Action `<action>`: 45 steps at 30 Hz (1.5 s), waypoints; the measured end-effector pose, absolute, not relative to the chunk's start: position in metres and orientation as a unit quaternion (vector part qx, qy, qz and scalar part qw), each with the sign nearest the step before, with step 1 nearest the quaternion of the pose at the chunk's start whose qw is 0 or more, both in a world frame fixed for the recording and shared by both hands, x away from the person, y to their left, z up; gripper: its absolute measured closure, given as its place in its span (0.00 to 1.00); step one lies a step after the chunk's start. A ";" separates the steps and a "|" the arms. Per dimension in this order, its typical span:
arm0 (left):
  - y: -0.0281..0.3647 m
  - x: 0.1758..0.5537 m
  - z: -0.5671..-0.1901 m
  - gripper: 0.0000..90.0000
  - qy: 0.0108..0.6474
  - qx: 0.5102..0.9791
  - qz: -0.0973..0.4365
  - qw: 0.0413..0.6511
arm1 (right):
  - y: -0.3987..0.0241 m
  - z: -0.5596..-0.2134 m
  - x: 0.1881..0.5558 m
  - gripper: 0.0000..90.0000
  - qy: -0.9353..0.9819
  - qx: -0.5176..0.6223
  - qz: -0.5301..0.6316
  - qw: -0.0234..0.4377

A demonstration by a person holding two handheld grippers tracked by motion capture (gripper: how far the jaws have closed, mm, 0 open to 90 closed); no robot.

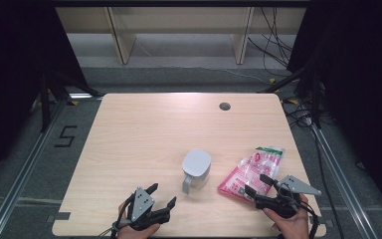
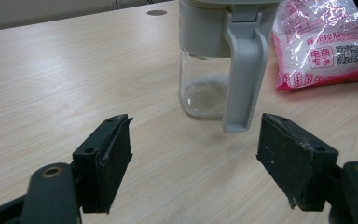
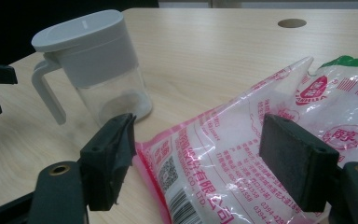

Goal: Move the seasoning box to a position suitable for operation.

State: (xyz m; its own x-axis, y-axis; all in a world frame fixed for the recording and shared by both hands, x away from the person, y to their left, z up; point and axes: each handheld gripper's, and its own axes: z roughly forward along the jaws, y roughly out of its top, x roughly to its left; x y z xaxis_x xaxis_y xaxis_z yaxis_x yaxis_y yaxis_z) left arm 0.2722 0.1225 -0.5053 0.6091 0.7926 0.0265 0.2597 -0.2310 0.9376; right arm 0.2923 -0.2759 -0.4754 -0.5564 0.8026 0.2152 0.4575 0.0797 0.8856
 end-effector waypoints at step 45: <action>0.086 0.291 -0.504 0.29 0.356 0.743 0.243 0.512 | -0.276 -0.477 0.295 0.31 0.721 0.426 0.517 0.177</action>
